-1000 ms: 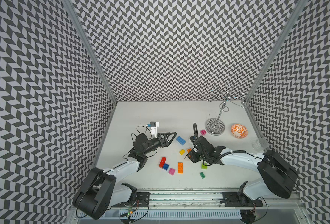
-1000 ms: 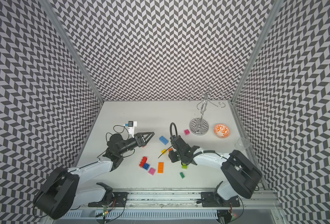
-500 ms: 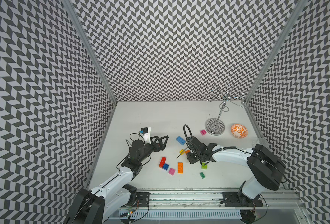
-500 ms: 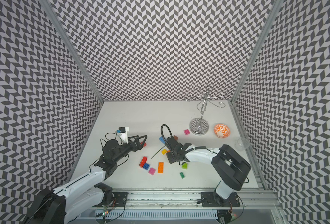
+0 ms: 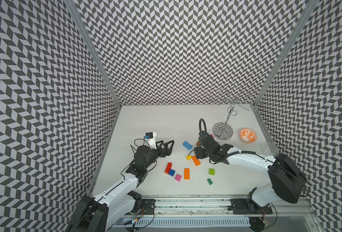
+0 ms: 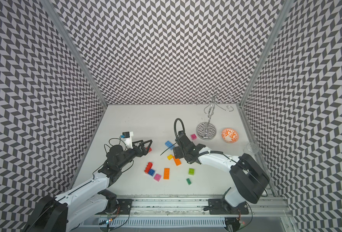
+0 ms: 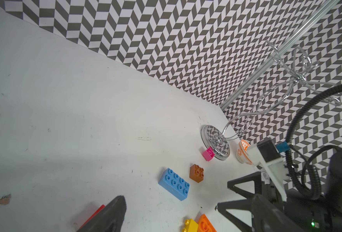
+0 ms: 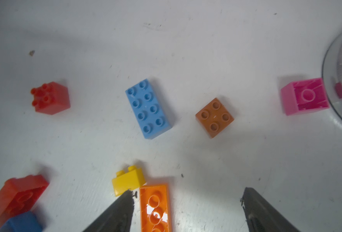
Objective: Assemble the letter p with lego
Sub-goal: Adjust the lego brick at the center of the board, then pick up the lego brick from the center of the board.
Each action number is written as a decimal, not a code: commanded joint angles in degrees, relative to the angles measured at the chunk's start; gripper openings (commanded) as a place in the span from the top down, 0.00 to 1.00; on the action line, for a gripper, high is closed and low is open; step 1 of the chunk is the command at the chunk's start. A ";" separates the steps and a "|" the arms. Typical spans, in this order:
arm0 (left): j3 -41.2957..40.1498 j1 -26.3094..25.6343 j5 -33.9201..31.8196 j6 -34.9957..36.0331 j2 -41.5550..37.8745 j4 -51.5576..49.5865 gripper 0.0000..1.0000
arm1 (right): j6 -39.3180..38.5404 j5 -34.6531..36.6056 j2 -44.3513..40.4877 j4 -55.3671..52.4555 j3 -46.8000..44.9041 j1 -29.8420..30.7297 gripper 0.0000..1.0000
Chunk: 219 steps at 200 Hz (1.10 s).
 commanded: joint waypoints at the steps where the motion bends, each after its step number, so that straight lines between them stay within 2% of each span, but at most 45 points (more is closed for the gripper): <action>1: -0.56 -0.15 -1.14 1.48 1.14 2.07 0.00 | -1.89 -1.38 2.84 4.79 2.81 -2.59 0.14; 28: -1.82 -0.24 -1.75 1.95 1.12 4.67 0.00 | -4.00 -4.86 6.60 5.02 6.01 -5.22 0.16; 62: -2.17 -0.33 -2.64 2.21 1.04 4.86 0.00 | -4.78 -4.55 11.84 4.34 10.17 -7.45 0.20; 112: -0.63 -0.32 -1.00 2.57 3.45 3.92 0.00 | -2.79 -2.79 20.21 -1.69 17.27 -7.49 0.24; 179: 0.12 -0.41 -0.12 2.66 5.02 3.71 0.00 | 1.55 0.98 22.82 -3.87 16.30 -7.14 0.29; 219: 0.12 -0.40 -0.05 2.66 4.93 3.70 0.00 | 3.49 1.25 19.76 -3.19 12.27 -7.13 0.31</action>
